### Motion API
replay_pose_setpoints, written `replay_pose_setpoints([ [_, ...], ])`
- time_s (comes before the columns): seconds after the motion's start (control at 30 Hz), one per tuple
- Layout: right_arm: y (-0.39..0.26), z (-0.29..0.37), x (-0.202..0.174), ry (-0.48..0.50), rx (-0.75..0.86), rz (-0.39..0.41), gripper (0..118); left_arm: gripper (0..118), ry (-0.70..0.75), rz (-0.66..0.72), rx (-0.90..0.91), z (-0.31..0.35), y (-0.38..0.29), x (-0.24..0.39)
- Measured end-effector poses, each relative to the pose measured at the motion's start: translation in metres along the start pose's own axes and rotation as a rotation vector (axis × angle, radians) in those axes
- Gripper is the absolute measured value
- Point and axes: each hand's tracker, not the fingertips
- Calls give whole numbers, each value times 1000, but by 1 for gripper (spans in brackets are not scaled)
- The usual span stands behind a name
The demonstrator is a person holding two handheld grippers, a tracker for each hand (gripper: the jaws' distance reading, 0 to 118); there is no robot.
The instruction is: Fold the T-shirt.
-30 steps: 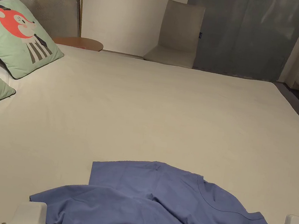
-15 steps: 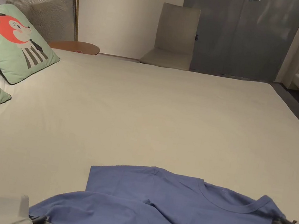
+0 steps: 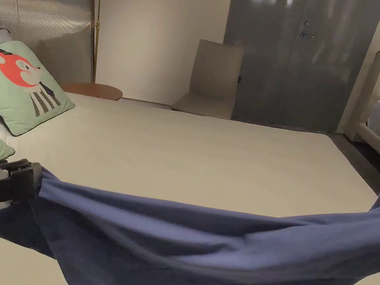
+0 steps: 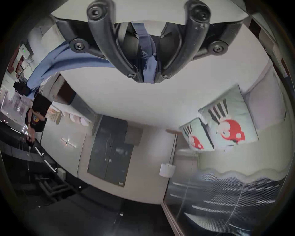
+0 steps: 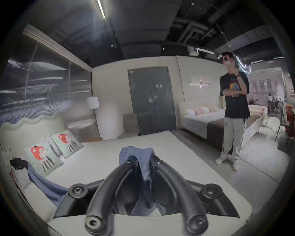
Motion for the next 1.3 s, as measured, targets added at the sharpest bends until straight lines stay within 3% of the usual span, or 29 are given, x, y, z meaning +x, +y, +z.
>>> replay_pose_setpoints([
  [0.23,41,-13,-10,-19,81,-17,13,11,-52,-7,67,-20,67,16],
  [0.5,76,-73,-20,-52,149,-30,13,11,-73,-18,110,-89,121,32],
  [0.87,126,-170,-39,-87,271,22,13,11,-94,30,180,-196,185,45],
  [1.1,114,-221,-40,-101,283,41,13,11,-82,28,193,-251,183,48],
  [1.3,74,-246,-35,-122,190,77,13,11,-67,90,123,-278,153,38],
])
